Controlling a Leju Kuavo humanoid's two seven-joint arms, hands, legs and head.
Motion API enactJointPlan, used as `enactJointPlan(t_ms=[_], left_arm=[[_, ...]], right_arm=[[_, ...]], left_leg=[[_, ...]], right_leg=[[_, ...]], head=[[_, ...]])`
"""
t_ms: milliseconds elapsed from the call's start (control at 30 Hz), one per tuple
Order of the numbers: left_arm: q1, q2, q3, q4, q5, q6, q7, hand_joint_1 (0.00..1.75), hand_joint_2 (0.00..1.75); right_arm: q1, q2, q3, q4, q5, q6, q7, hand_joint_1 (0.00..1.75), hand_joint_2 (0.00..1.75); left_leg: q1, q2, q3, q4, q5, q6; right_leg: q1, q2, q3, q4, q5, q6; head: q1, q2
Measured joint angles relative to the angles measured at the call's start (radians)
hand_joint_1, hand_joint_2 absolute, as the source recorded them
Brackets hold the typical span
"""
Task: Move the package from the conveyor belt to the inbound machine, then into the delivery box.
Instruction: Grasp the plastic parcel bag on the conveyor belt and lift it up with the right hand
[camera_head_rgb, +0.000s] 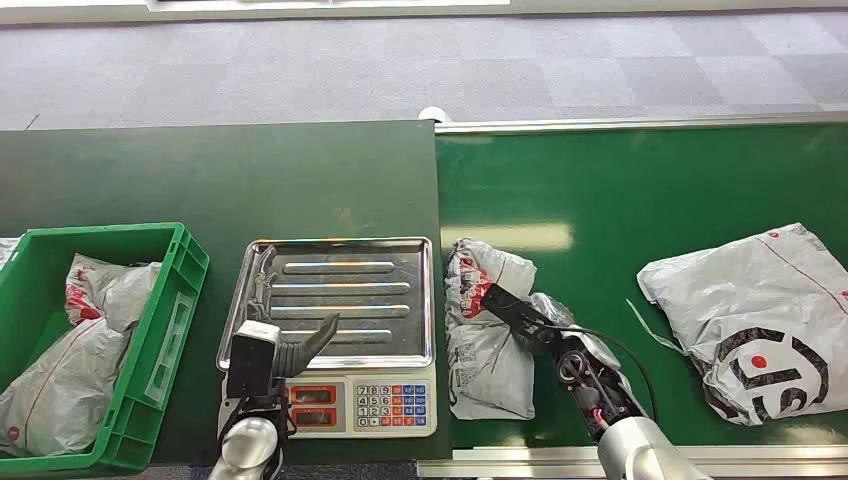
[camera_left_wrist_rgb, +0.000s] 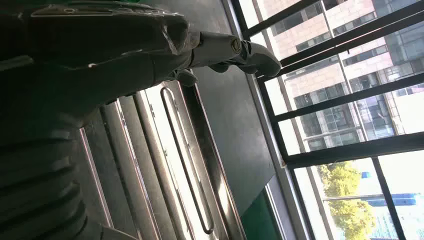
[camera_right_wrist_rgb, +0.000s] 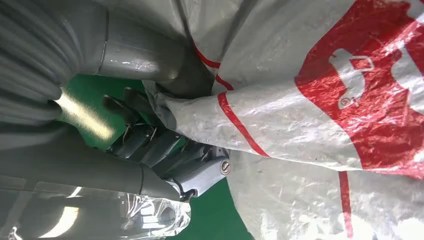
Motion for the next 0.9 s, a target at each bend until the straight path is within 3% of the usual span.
enactJointPlan(t_ms=[300,900], left_arm=[[0.001,0.0,0.001,-0.001,0.011,0.006,-0.007,0.0,1.75],[-0.032,-0.002,-0.008,0.039,0.069,0.05,-0.093,0.0,1.75]], right_arm=[[-0.007,0.018,-0.037,-0.043,-0.095,-0.203,-0.099,1.75,1.75],[0.043,0.052,-0.285,-0.296,-0.461,-0.45,-0.473,1.75,1.75]], left_leg=[[0.0,0.0,0.0,0.0,0.0,0.0],[0.0,0.0,0.0,0.0,0.0,0.0]], right_leg=[[0.0,0.0,0.0,0.0,0.0,0.0],[0.0,0.0,0.0,0.0,0.0,0.0]], head=[[0.0,0.0],[0.0,0.0]])
